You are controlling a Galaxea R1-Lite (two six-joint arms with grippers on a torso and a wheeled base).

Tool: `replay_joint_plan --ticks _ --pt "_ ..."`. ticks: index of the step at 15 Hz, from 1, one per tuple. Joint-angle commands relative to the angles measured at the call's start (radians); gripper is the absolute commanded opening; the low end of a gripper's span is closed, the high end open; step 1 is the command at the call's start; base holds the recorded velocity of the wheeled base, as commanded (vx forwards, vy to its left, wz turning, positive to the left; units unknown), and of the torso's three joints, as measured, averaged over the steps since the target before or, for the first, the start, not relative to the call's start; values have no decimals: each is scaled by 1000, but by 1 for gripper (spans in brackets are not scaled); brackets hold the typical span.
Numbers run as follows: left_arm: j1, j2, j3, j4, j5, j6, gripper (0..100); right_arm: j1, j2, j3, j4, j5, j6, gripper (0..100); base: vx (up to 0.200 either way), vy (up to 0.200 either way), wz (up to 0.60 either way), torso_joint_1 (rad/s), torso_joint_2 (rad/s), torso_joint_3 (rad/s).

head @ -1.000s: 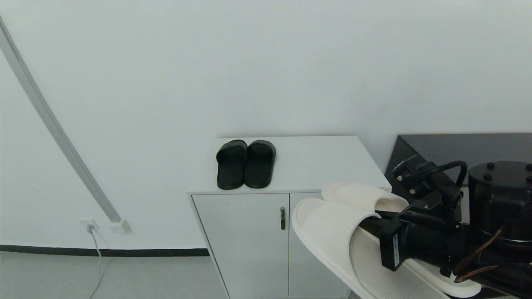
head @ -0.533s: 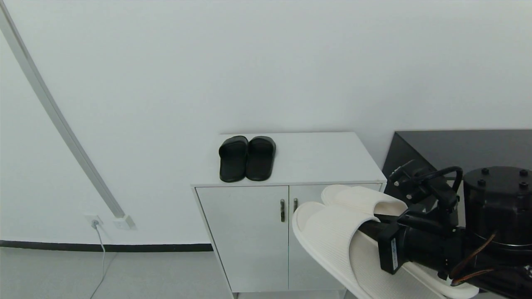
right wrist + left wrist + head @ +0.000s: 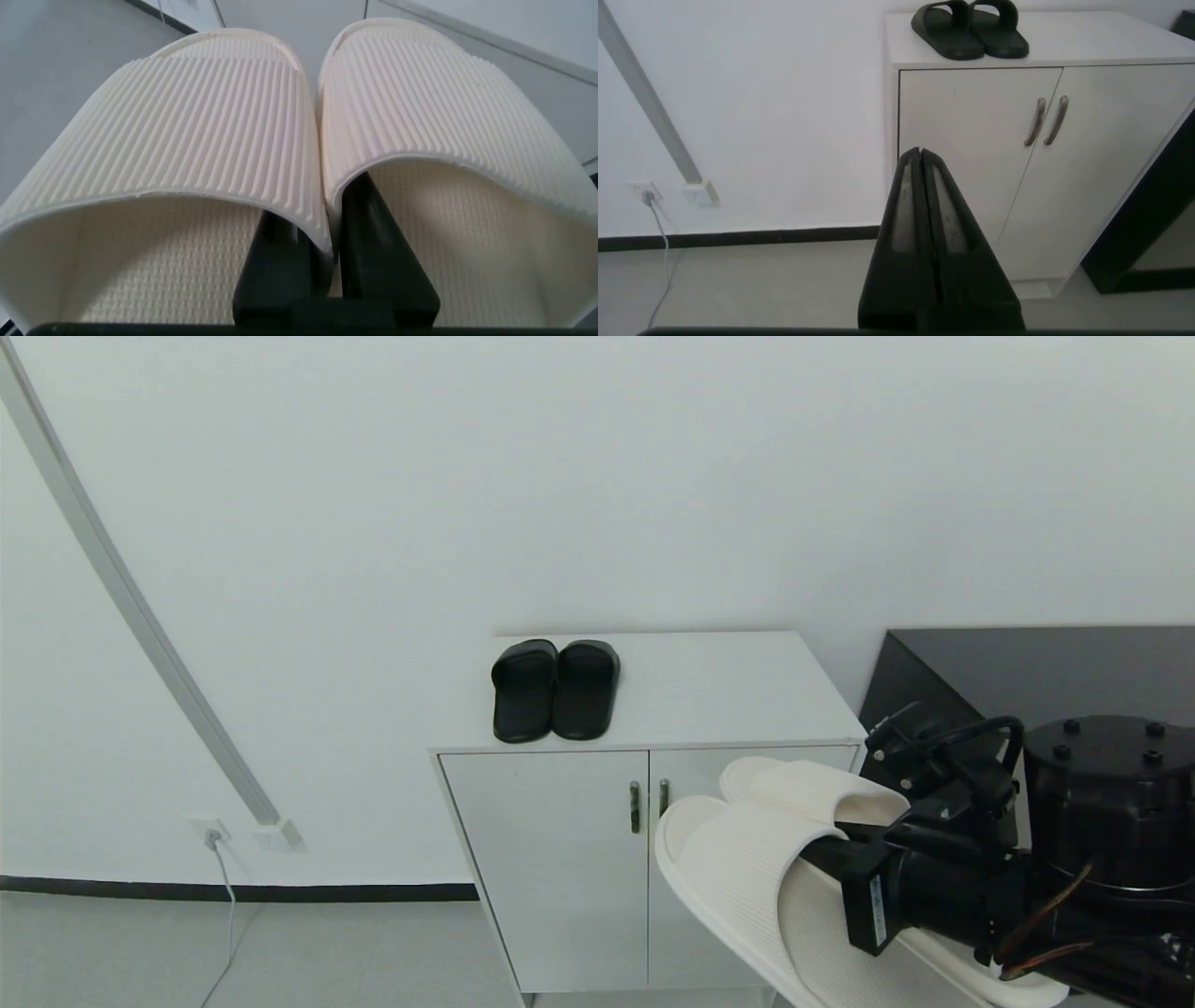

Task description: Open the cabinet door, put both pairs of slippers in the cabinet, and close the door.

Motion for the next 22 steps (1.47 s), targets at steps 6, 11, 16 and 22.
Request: replay_joint_plan --ticks 6,11,16,22 --pt "1 0 0 0 -1 -1 0 1 49 15 -40 -7 -2 0 0 0 0 -159 369 205" --pt "1 0 0 0 -2 5 100 4 56 34 -69 -8 -4 0 0 0 0 -219 505 285" --pt "0 0 0 0 -2 3 100 7 56 66 -111 -5 -5 0 0 0 0 -225 544 315" --pt "0 0 0 0 -4 3 100 5 59 74 -117 -5 -5 0 0 0 0 -197 509 316"
